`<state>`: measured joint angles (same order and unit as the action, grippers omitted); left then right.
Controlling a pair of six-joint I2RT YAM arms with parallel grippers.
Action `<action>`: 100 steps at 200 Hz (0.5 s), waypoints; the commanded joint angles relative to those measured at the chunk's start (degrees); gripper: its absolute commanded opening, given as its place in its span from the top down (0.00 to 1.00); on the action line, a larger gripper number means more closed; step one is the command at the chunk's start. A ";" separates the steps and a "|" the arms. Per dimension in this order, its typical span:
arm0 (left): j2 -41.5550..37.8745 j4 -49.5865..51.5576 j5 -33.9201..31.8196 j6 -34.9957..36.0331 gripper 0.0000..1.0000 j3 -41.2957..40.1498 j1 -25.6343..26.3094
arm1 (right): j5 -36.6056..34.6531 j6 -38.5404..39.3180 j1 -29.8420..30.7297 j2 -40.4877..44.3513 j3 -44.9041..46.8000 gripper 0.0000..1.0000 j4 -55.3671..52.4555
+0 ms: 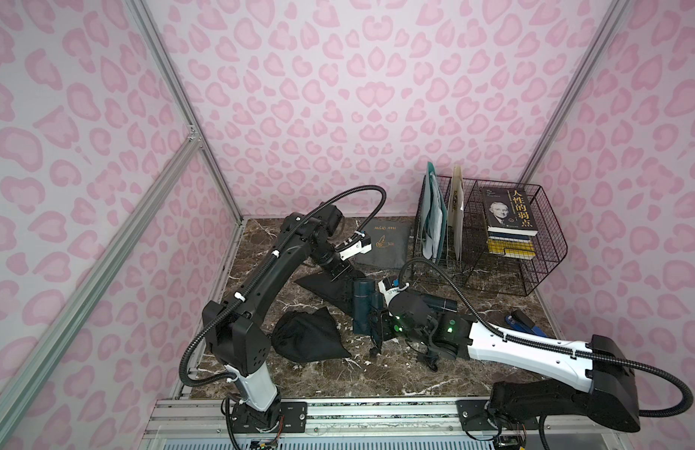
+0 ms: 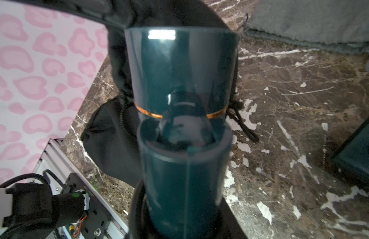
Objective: Pack away hair dryers
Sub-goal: Place the hair dryer in the drawstring bag.
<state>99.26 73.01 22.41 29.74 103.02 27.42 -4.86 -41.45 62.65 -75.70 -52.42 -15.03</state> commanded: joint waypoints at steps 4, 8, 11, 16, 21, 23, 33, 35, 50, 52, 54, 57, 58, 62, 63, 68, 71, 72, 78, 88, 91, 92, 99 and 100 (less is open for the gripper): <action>-1.13 0.88 1.63 -0.87 0.98 0.29 0.53 | -1.09 0.84 0.94 -1.78 -1.11 1.00 -0.52; -1.20 0.82 1.58 -0.91 0.98 0.27 0.62 | -0.99 0.91 1.04 -2.01 -1.33 1.00 -0.53; -1.18 0.74 1.58 -0.97 0.98 0.25 0.69 | -0.94 0.99 1.13 -2.18 -1.44 1.00 -0.45; -1.25 0.66 1.67 -0.94 0.98 0.31 0.71 | -0.80 1.15 1.39 -2.46 -1.61 1.00 -0.40; -1.29 0.64 1.67 -1.07 0.98 0.42 0.79 | -0.52 1.29 1.57 -2.69 -1.84 1.00 -0.31; -1.34 0.64 1.71 -1.01 0.98 0.42 0.79 | -0.44 1.42 1.65 -2.80 -1.92 1.00 -0.28; -1.44 0.62 2.27 -1.16 0.98 0.34 0.95 | -0.49 1.56 1.90 -3.28 -2.49 1.00 -0.31; -1.40 0.63 2.34 -1.17 0.98 0.34 0.96 | -0.47 1.60 1.98 -3.35 -2.59 1.00 -0.34; -1.51 0.64 2.46 -1.48 0.98 0.21 1.46 | -0.30 1.85 1.97 -4.05 -3.26 1.00 -0.66; -1.52 0.62 2.52 -1.47 0.98 0.17 1.55 | -0.25 1.93 2.00 -4.11 -3.40 1.00 -0.69; -1.59 0.63 2.61 -1.47 0.98 0.12 1.58 | -0.22 1.91 1.98 -4.28 -3.52 1.00 -0.75; -1.76 0.64 2.77 -1.53 0.98 0.10 1.70 | -0.11 1.97 1.96 -4.47 -3.63 1.00 -0.79; -1.73 0.64 2.84 -1.53 0.98 0.04 1.73 | -0.13 1.98 1.95 -4.50 -3.73 1.00 -0.79; -1.87 0.64 3.00 -1.59 0.98 -0.06 1.84 | 0.04 2.09 2.07 -4.73 -3.85 1.00 -0.75; -1.92 0.64 3.04 -1.64 0.98 -0.08 1.89 | 0.08 2.08 2.05 -4.72 -3.88 1.00 -0.73; -2.17 0.60 3.23 -1.77 0.98 -0.13 2.14 | 0.27 2.15 2.08 -5.02 -4.14 1.00 -0.68; -2.21 0.63 3.32 -1.72 0.98 -0.26 2.31 | 0.43 2.26 2.08 -5.21 -4.21 1.00 -0.63; -2.31 0.64 3.38 -1.75 0.98 -0.27 2.39 | 0.49 2.26 2.06 -5.27 -4.24 1.00 -0.62; -2.59 0.55 3.58 -1.84 0.98 -0.57 2.79 | 0.83 2.39 2.04 -5.63 -4.56 1.00 -0.53; -3.12 0.35 3.78 -1.89 0.98 -1.03 3.52 | 0.95 2.43 2.19 -6.27 -5.20 1.00 -0.53; -3.29 0.23 3.71 -2.05 0.98 -1.23 3.78 | 0.98 2.43 2.21 -6.47 -5.38 1.00 -0.53; -3.38 0.21 3.66 -2.10 0.98 -1.33 3.83 | 0.94 2.47 2.21 -6.52 -5.48 1.00 -0.57; -3.61 -0.13 3.45 -2.26 0.98 -1.81 4.40 | 1.01 2.45 2.36 -6.86 -6.02 1.00 -0.66; -3.62 -0.18 3.40 -2.24 0.98 -1.92 4.48 | 1.00 2.48 2.38 -6.89 -6.02 1.00 -0.64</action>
<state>96.77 73.52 24.03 28.08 102.15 30.57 -4.01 -39.86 64.75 -81.60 -57.14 -16.99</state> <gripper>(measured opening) 0.057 0.355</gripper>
